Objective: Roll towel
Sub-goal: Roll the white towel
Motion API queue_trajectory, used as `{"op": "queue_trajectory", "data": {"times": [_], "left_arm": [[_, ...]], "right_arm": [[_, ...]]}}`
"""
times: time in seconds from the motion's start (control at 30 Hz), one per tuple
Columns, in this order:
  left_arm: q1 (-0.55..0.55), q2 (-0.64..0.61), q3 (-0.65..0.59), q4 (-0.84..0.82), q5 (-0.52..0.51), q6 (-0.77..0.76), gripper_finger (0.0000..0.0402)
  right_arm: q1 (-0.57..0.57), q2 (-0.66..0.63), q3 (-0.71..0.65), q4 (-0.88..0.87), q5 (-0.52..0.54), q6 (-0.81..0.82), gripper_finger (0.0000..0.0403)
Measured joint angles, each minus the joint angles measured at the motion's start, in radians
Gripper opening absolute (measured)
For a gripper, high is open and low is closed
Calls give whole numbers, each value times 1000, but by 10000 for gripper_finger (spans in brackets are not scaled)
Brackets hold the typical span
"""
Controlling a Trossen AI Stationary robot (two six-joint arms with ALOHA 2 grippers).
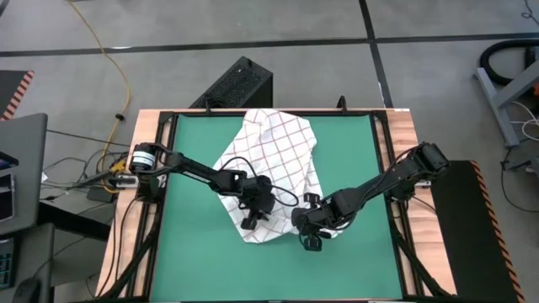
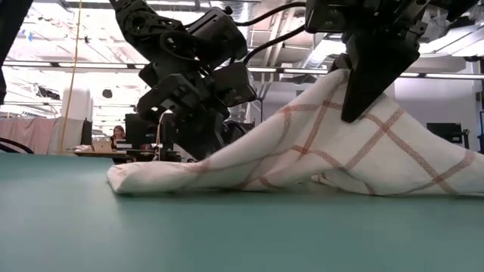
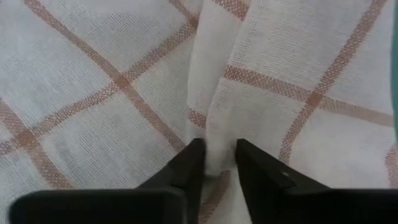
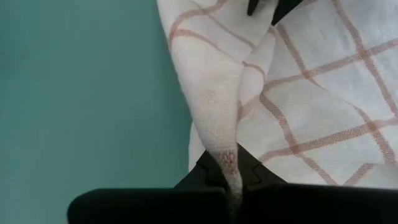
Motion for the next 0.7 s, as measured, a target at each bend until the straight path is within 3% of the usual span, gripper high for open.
{"op": "queue_trajectory", "data": {"times": [0.2,0.33,0.53,0.7], "left_arm": [[1,0,0,4,21,-20,12],[9,-33,9,-11,18,-90,6],[28,-159,85,-209,5,-123,3],[29,-283,139,-407,-81,-85,2]], "right_arm": [[0,0,0,0,0,0,8],[0,0,0,-2,13,0,8],[-10,0,0,1,27,0,8],[-28,0,0,0,33,24,8]]}}
